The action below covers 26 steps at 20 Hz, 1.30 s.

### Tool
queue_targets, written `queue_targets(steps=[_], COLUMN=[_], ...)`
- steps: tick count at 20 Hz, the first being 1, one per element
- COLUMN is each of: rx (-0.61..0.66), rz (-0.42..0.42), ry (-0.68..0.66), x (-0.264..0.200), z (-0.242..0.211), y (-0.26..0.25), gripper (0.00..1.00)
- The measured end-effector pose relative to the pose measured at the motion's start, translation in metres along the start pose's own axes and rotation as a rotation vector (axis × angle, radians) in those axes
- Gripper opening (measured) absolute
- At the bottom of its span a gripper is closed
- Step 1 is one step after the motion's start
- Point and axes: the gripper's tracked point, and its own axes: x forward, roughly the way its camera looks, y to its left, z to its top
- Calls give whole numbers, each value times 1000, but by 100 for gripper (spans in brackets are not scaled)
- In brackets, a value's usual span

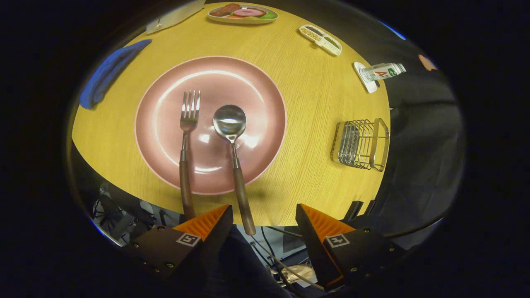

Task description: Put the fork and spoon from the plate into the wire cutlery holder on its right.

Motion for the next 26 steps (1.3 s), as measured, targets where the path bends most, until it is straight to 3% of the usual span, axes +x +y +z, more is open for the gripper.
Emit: queue_targets(steps=[3,4,6,7,8,10,12,14,15,26], rx=[-8,-9,-21,-30,-36,-47,-62,-66,-52,38], rz=[12,15,26,38,31,49,57,64,60,42], ry=[-6,-4,-10,-14,-9,-7,-9,-19,-22,-84], x=[8,10,13,12,14,21,20,21,18,-9], z=[4,4,8,10,10,10,12,14,17,24], y=[0,0,2,4,3,8,11,14,12,-2], gripper=[91,84,78,67,47,45,20,18,9,9])
